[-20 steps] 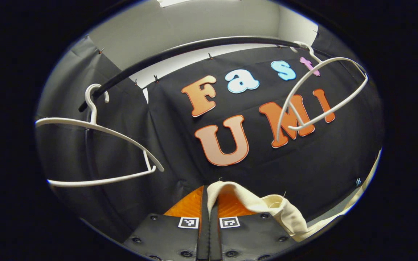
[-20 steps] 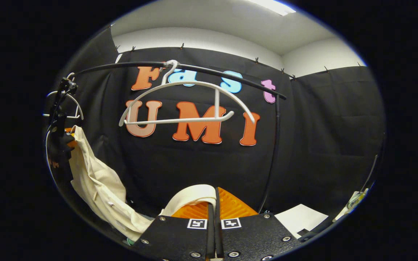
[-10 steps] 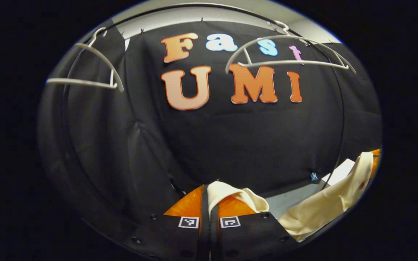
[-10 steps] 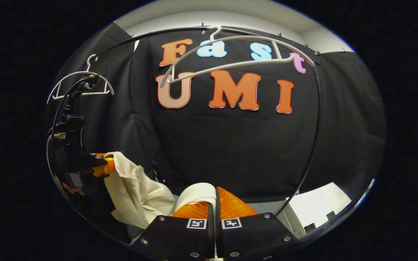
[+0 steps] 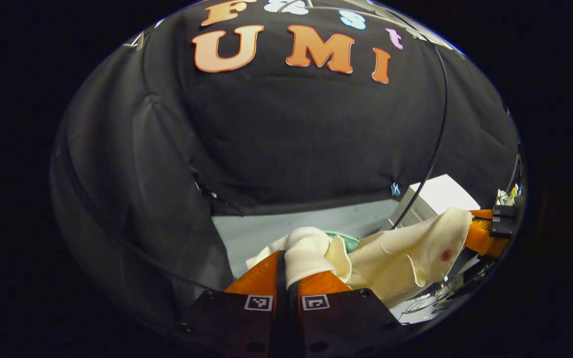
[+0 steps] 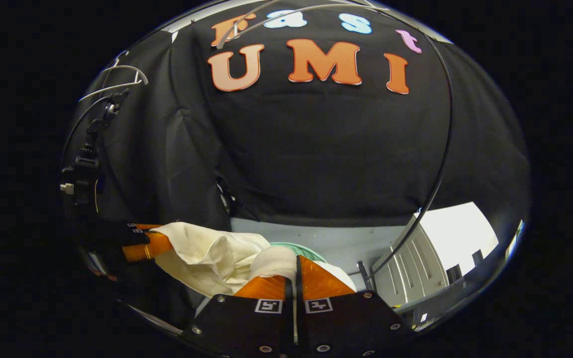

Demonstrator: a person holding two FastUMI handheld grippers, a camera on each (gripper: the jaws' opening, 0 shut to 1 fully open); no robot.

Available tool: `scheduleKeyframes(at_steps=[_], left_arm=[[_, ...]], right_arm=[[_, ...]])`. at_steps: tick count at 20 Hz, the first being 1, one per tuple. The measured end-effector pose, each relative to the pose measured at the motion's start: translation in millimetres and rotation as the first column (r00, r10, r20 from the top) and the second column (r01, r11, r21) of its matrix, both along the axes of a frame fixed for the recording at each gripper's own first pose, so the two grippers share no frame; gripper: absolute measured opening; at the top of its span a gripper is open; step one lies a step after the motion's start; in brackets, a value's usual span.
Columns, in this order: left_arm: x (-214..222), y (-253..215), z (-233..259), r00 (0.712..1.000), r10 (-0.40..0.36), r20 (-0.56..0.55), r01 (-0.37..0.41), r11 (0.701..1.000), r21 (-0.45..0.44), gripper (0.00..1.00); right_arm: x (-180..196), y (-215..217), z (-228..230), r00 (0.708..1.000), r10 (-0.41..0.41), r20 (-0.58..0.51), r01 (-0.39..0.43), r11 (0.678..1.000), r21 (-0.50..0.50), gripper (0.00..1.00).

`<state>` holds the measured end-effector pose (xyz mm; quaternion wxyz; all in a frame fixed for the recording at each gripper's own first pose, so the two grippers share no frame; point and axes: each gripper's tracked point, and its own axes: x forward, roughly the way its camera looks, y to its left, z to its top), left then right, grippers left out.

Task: Grasp the clothes on the hanger with both hands and then place them into the laundry hamper below.

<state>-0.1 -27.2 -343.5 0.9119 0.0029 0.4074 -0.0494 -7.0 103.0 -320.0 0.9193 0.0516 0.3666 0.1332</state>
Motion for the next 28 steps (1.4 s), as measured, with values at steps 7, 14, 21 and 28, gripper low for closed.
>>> scheduleKeyframes(at_steps=[7,14,21,28], left_arm=[[-42,15,-53,0.979,0.047,-0.197,-0.044,0.999,0.019,0.14],[-64,30,-72,0.956,0.059,-0.288,-0.044,0.997,0.058,0.83],[-63,23,-54,0.975,0.061,-0.214,-0.054,0.998,0.037,0.99],[-60,15,-29,0.987,0.057,-0.147,-0.058,0.998,-0.004,0.99]], right_arm=[[-38,5,-54,0.987,-0.002,-0.163,0.001,1.000,-0.006,0.14],[-46,9,-59,0.978,0.011,-0.208,-0.010,1.000,0.004,0.51],[-56,7,-59,0.978,0.015,-0.210,-0.017,1.000,-0.011,0.92],[-69,6,-50,0.981,-0.003,-0.193,0.001,1.000,-0.006,0.93]])
